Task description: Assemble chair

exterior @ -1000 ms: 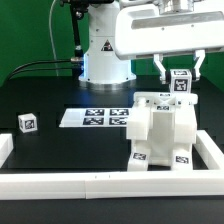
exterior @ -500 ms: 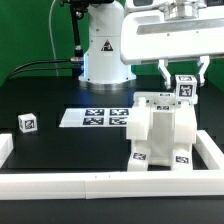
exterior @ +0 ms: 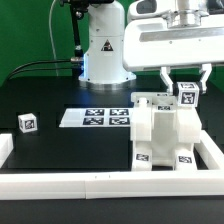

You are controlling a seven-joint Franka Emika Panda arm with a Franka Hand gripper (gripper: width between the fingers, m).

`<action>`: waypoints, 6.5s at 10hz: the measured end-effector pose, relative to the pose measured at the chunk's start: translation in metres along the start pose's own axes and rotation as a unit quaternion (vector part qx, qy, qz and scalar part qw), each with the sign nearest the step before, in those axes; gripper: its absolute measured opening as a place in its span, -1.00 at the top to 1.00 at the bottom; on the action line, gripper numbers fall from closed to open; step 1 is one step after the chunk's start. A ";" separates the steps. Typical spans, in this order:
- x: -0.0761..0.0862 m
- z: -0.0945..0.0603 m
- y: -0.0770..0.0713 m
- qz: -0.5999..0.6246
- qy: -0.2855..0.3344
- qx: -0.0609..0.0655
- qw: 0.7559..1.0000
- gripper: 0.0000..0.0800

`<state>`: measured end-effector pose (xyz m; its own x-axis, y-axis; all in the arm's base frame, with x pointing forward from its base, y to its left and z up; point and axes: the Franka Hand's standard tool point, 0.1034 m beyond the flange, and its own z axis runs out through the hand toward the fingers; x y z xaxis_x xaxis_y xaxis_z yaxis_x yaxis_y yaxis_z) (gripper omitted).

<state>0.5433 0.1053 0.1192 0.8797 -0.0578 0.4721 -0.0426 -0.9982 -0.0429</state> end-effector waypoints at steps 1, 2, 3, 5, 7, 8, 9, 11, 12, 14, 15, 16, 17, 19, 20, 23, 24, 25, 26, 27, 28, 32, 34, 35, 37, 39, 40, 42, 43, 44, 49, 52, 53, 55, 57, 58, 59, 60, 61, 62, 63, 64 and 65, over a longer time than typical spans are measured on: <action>0.001 0.001 -0.001 -0.002 0.007 0.000 1.000 0.29; 0.000 0.000 0.000 -0.003 0.015 0.000 1.000 0.29; 0.000 0.000 -0.001 -0.005 0.020 0.001 1.000 0.29; 0.000 0.000 -0.001 -0.007 0.021 0.001 1.000 0.10; 0.000 0.000 -0.001 -0.010 0.021 0.001 1.000 -0.25; 0.000 0.000 0.000 -0.011 0.021 0.000 1.000 -0.50; 0.000 0.000 0.000 -0.011 0.021 0.000 1.000 -0.50; -0.001 0.001 0.001 -0.010 0.012 -0.001 1.000 -0.62; 0.000 -0.001 0.001 -0.006 -0.031 -0.001 0.999 -0.62; 0.010 -0.005 0.008 0.009 -0.105 -0.004 0.994 -0.62; 0.011 -0.008 0.010 0.022 -0.152 -0.006 0.988 -0.62; 0.011 -0.013 0.004 0.054 -0.220 -0.014 0.974 -0.62; 0.020 -0.015 -0.003 0.071 -0.241 -0.019 0.968 -0.62; 0.018 -0.016 -0.003 0.071 -0.283 -0.024 0.956 -0.62; 0.020 -0.013 -0.003 0.073 -0.275 -0.025 0.958 -0.62; 0.014 0.001 0.006 0.068 -0.248 -0.027 0.966 -0.62; 0.010 0.006 0.004 0.072 -0.246 -0.030 0.966 -0.62; 0.008 0.007 0.000 0.081 -0.247 -0.032 0.965 -0.62; 0.008 0.007 0.001 0.085 -0.246 -0.033 0.965 -0.62; 0.008 0.007 0.002 0.085 -0.246 -0.034 0.965 -0.30; 0.008 0.007 0.001 0.099 -0.246 -0.037 0.964 -0.30; 0.007 0.007 0.000 0.234 -0.238 -0.071 0.940 0.31; 0.006 0.007 -0.007 0.329 -0.222 -0.093 0.913 0.31; 0.005 0.007 -0.009 0.383 -0.217 -0.105 0.892 0.31; 0.006 0.007 -0.010 0.481 -0.207 -0.117 0.844 0.30; 0.007 0.008 -0.010 0.567 -0.201 -0.126 0.789 0.30; 0.008 0.009 -0.011 0.583 -0.192 -0.123 0.780 0.30; 0.008 0.009 -0.011 0.580 -0.194 -0.122 0.782 0.30; 0.009 0.007 -0.013 0.540 -0.204 -0.120 0.808 -0.15; 0.015 0.006 -0.014 0.487 -0.207 -0.103 0.842 -0.45; 0.015 0.002 -0.018 0.255 -0.210 -0.059 0.942 -0.62; 0.012 0.005 -0.015 0.026 -0.222 -0.009 0.975 -0.62; 0.012 0.007 -0.010 -0.011 -0.214 -0.002 0.977 -0.62; 0.010 0.008 -0.007 0.005 -0.209 -0.007 0.978 -0.62; 0.009 0.008 -0.007 0.008 -0.209 -0.008 0.978 0.06; 0.009 0.009 -0.007 0.068 -0.208 -0.019 0.975 0.30; 0.009 0.009 -0.009 0.127 -0.207 -0.032 0.970 0.30; 0.009 0.009 -0.013 0.203 -0.203 -0.049 0.957 0.30; 0.008 0.009 -0.015 0.254 -0.201 -0.059 0.944 0.30; 0.008 0.009 -0.016 0.306 -0.197 -0.070 0.929 0.30; 0.007 0.009 -0.017 0.353 -0.193 -0.080 0.912 0.30; 0.007 0.009 -0.019 0.413 -0.186 -0.092 0.887 0.30; 0.007 0.009 -0.020 0.464 -0.181 -0.102 0.861 0.30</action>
Offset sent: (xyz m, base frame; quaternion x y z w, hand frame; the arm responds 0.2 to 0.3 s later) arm -0.0032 -0.0025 -0.0052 -0.0107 0.0161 -0.0012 0.9998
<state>0.5543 0.1250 0.1156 0.5105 -0.8598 0.0099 -0.8567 -0.5096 -0.0804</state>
